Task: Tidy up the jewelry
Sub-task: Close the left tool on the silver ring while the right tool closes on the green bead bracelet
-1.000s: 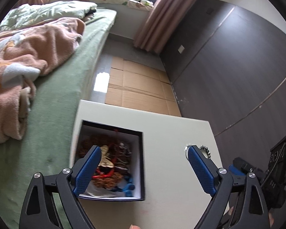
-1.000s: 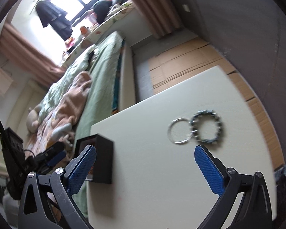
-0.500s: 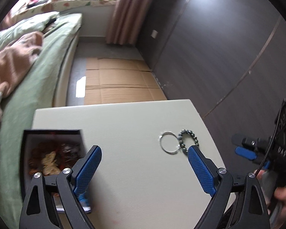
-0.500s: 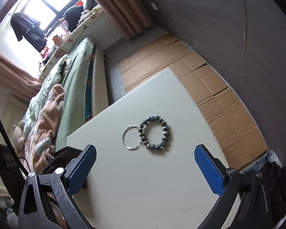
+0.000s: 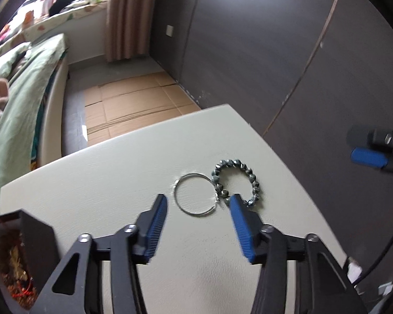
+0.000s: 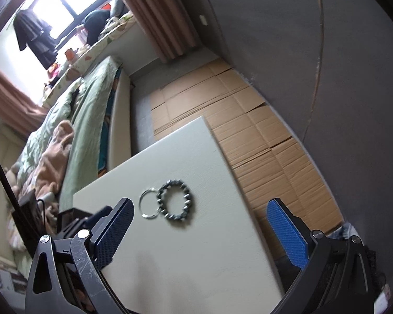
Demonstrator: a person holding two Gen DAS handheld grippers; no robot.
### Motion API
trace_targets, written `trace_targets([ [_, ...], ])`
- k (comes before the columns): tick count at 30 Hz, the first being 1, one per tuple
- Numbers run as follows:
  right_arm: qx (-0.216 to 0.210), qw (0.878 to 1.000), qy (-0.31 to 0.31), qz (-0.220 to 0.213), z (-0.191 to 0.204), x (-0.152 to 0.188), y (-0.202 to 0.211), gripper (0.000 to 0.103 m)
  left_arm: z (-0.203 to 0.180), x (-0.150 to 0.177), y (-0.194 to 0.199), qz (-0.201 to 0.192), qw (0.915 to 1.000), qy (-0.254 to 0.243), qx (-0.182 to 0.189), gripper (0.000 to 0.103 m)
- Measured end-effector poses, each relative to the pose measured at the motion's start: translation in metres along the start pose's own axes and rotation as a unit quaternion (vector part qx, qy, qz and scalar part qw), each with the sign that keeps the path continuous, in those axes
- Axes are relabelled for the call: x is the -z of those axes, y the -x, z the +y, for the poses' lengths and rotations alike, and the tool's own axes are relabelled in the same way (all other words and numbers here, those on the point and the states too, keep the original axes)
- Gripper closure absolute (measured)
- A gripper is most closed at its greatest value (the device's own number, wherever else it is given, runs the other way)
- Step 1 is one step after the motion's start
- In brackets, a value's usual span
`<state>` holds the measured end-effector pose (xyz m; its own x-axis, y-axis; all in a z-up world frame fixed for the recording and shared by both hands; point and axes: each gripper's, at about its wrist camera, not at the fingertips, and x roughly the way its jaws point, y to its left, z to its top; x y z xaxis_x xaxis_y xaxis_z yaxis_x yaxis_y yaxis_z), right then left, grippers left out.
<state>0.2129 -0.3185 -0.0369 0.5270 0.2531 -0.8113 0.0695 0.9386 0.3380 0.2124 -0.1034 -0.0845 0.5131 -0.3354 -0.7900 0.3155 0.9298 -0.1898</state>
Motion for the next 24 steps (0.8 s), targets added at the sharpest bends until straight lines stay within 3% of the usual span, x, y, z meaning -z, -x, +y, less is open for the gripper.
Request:
trace_targets([
  [4, 0.018, 1.0, 0.011, -0.006, -0.002, -0.006, 0.004, 0.0, -0.009, 0.001, -0.018, 0.015, 0.9995, -0.027, -0.011, 0.069],
  [14, 0.004, 1.0, -0.018, -0.009, -0.02, -0.017, 0.004, 0.0, -0.031, 0.006, -0.044, 0.033, 0.9924, -0.103, -0.059, 0.08],
  [17, 0.0, 1.0, -0.024, -0.01, -0.02, -0.02, 0.002, 0.0, -0.032, 0.003, -0.046, 0.027, 0.9929, -0.101, -0.056, 0.083],
  [22, -0.001, 1.0, -0.02, -0.004, -0.015, -0.02, -0.005, 0.0, -0.036, 0.004, -0.047, 0.021, 0.9935, -0.105, -0.04, 0.101],
  [24, 0.0, 1.0, -0.014, -0.003, -0.011, -0.019, -0.008, 0.0, -0.033, 0.004, -0.045, 0.024, 0.9944, -0.096, -0.035, 0.101],
])
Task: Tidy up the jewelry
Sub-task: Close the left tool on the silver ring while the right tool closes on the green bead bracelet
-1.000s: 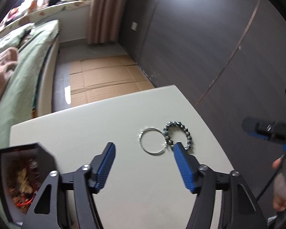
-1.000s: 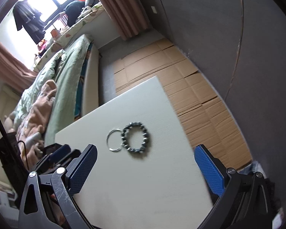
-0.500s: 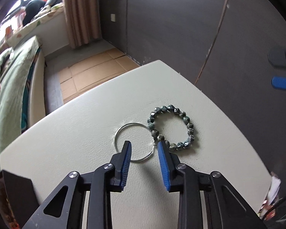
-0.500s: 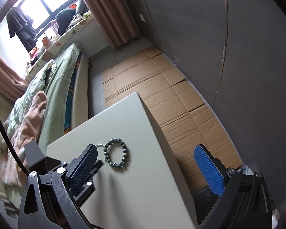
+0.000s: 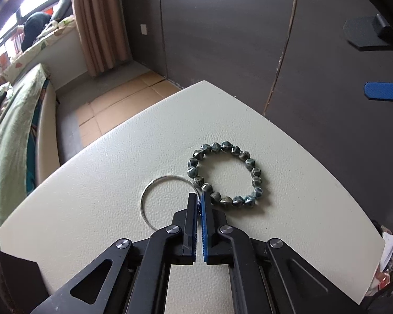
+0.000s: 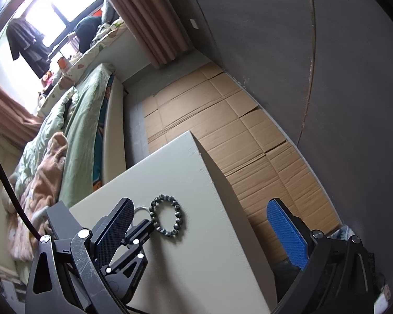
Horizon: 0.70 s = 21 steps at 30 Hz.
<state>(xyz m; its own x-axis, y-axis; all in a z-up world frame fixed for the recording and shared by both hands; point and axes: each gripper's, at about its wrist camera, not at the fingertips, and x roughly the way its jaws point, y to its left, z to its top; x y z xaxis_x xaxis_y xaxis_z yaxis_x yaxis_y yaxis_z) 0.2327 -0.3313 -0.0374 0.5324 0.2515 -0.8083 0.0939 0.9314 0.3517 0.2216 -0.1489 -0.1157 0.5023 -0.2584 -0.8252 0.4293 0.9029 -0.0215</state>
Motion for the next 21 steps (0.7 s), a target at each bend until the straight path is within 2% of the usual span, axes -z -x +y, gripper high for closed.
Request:
trace_targets([
  [3, 0.003, 1.0, 0.005, 0.001, 0.002, 0.001, -0.005, 0.006, 0.008, -0.002, 0.011, -0.014, 0.9996, 0.024, 0.004, 0.101],
  [5, -0.003, 1.0, 0.008, 0.018, 0.004, 0.004, -0.014, 0.02, 0.015, -0.003, 0.019, -0.022, 0.9991, 0.037, 0.005, 0.101],
  [9, 0.007, 0.999, 0.028, 0.045, 0.015, 0.01, -0.034, 0.029, 0.027, -0.004, 0.033, -0.036, 0.9976, 0.059, 0.007, 0.101],
  [11, 0.01, 0.997, 0.039, 0.058, 0.022, 0.014, -0.044, 0.04, 0.033, -0.005, 0.038, -0.041, 0.9969, 0.067, 0.006, 0.101],
  [13, 0.011, 0.997, 0.047, 0.066, 0.027, 0.017, -0.05, 0.045, 0.04, -0.006, 0.044, -0.046, 0.9958, 0.078, 0.004, 0.101],
  [15, 0.021, 0.995, 0.061, 0.073, 0.033, 0.02, -0.058, 0.047, 0.046, -0.007, 0.05, -0.05, 0.9949, 0.087, 0.0, 0.101],
  [17, 0.027, 0.994, 0.07, 0.081, 0.039, 0.023, -0.067, 0.054, 0.054, -0.007, 0.057, -0.054, 0.9938, 0.097, -0.001, 0.101],
  [19, 0.025, 0.993, 0.075, 0.086, 0.044, 0.025, -0.074, 0.055, 0.062, -0.008, 0.065, -0.062, 0.9921, 0.109, -0.001, 0.101],
  [21, 0.044, 0.991, 0.095, 0.086, 0.053, 0.029, -0.082, 0.055, 0.07, -0.008, 0.072, -0.069, 0.9904, 0.12, -0.001, 0.101],
])
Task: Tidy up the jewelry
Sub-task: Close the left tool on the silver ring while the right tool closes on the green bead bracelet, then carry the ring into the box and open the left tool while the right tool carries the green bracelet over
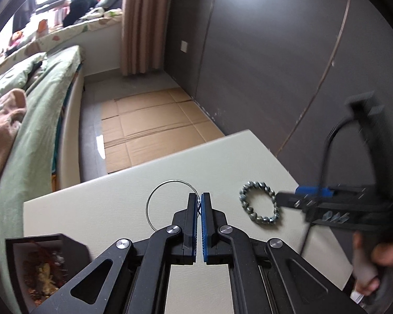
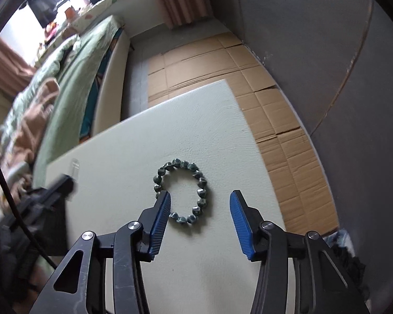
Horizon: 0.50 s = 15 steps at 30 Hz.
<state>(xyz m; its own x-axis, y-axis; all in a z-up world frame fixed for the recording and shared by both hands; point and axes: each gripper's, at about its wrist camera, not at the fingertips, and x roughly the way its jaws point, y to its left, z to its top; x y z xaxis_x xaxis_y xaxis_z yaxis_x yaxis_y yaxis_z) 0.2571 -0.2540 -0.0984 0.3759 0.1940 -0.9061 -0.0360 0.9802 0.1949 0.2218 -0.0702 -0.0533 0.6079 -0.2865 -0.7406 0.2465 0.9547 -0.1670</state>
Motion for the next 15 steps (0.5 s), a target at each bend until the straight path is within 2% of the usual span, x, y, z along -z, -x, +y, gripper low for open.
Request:
trace_targets([
  [2, 0.025, 1.0, 0.014, 0.002, 0.007, 0.001, -0.007, 0.055, 0.006, -0.002, 0.007, -0.008, 0.9999, 0.009, 0.003, 0.101],
  [7, 0.052, 0.998, 0.023, -0.001, 0.018, -0.001, -0.017, 0.059, 0.016, -0.004, 0.019, -0.019, 0.9995, 0.026, 0.002, 0.101],
  [8, 0.059, 0.998, 0.027, 0.002, 0.02, -0.001, -0.02, 0.066, 0.019, -0.004, 0.02, -0.02, 0.9994, 0.028, 0.001, 0.101],
  [9, 0.066, 0.997, 0.032, 0.008, 0.023, 0.0, -0.024, 0.068, 0.02, -0.003, 0.021, -0.02, 0.9994, 0.03, -0.001, 0.101],
  [11, 0.1, 0.993, 0.058, 0.008, 0.032, 0.002, -0.026, 0.083, 0.024, 0.0, 0.024, -0.022, 0.9991, 0.035, -0.004, 0.101],
  [13, 0.105, 0.992, 0.069, 0.009, 0.037, 0.003, -0.025, 0.092, 0.028, 0.002, 0.028, -0.024, 0.9989, 0.041, -0.004, 0.101],
  [15, 0.108, 0.991, 0.076, 0.008, 0.039, 0.003, -0.023, 0.092, 0.03, 0.004, 0.032, -0.026, 0.9987, 0.044, -0.005, 0.101],
])
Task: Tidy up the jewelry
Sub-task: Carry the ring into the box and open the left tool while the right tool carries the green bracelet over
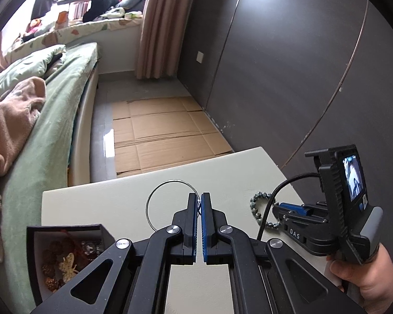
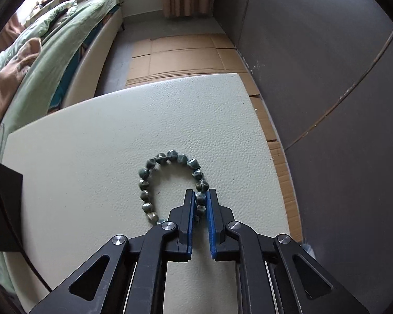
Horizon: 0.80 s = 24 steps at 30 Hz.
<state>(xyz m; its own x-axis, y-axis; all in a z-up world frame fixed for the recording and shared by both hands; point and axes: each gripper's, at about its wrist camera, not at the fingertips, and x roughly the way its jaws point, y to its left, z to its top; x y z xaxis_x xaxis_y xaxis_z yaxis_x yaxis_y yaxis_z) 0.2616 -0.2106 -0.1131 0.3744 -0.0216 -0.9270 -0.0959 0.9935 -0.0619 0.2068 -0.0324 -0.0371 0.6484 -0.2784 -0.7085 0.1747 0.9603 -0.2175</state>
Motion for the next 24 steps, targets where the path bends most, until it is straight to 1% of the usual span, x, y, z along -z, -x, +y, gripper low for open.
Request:
trace_targets([
  [2, -0.006, 1.0, 0.003, -0.002, -0.001, 0.002, 0.002, 0.093, 0.001, 0.001, 0.003, -0.002, 1.0, 0.001, -0.002, 0.101],
  [4, -0.026, 1.0, -0.002, -0.003, -0.004, 0.005, 0.006, 0.093, 0.003, 0.002, 0.008, -0.006, 1.0, 0.003, -0.004, 0.101],
  [9, -0.049, 0.998, -0.01, -0.038, -0.009, 0.014, 0.033, 0.093, 0.012, 0.002, 0.023, -0.019, 0.9997, 0.015, -0.009, 0.101],
  [13, -0.059, 0.996, -0.014, -0.065, -0.009, 0.019, 0.054, 0.093, 0.018, 0.006, 0.036, -0.028, 0.9993, 0.019, -0.015, 0.101],
  [20, -0.087, 0.99, -0.007, -0.11, 0.008, 0.023, 0.089, 0.093, 0.028, 0.012, 0.054, -0.038, 0.9987, 0.023, -0.026, 0.101],
  [24, -0.109, 0.986, -0.008, -0.123, 0.016, 0.026, 0.101, 0.093, 0.035, 0.015, 0.064, -0.044, 0.9981, 0.029, -0.033, 0.101],
])
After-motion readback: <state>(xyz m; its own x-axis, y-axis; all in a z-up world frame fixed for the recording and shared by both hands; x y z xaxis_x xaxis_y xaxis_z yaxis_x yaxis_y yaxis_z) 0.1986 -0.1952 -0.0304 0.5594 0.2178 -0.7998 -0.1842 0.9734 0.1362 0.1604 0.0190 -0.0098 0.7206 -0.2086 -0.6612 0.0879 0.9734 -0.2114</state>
